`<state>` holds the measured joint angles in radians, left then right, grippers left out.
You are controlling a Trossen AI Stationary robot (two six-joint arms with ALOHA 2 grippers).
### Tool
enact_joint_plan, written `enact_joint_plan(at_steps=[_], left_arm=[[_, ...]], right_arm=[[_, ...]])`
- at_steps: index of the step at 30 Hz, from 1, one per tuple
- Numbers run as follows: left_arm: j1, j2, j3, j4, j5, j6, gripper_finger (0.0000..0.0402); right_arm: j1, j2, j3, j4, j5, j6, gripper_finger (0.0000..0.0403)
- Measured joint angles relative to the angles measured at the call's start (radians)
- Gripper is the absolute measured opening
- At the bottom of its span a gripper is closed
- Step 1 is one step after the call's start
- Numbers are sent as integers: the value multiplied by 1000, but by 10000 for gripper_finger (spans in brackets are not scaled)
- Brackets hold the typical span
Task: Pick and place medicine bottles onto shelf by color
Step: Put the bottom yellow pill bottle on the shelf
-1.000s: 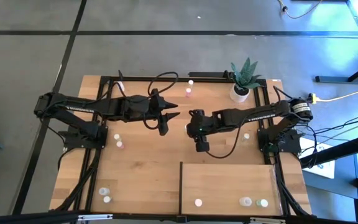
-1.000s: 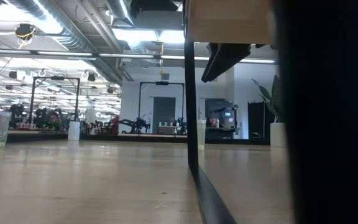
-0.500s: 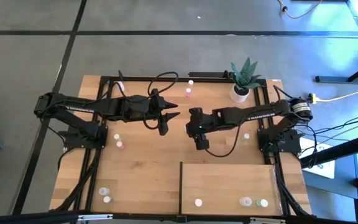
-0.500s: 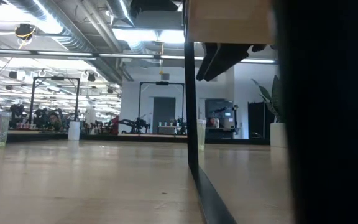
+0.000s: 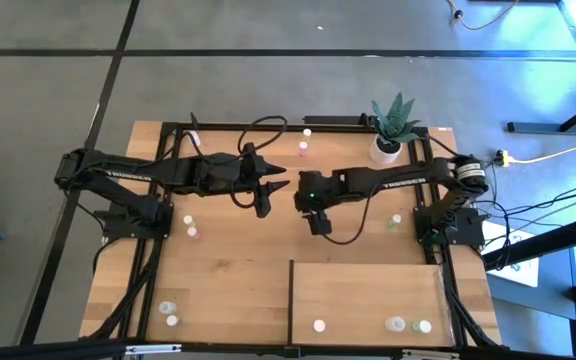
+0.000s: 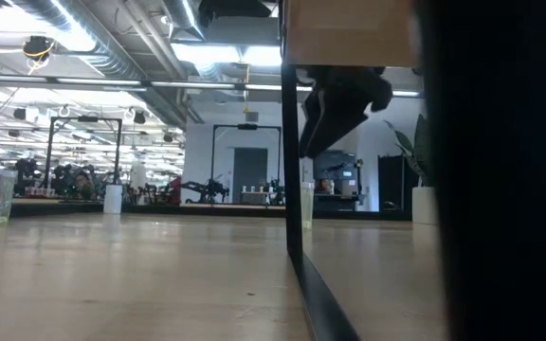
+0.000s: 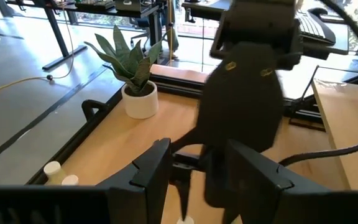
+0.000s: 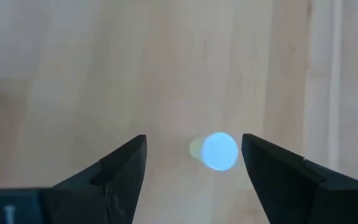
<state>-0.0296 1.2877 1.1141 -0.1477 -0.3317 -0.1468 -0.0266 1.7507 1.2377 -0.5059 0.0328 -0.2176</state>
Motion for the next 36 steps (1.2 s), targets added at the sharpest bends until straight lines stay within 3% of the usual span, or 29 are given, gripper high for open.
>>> enact_joint_plan(at_steps=[36], left_arm=[[3,0,0,-6,-1,0,147]], right_arm=[[-102,115,0,59,-80,-57,255]])
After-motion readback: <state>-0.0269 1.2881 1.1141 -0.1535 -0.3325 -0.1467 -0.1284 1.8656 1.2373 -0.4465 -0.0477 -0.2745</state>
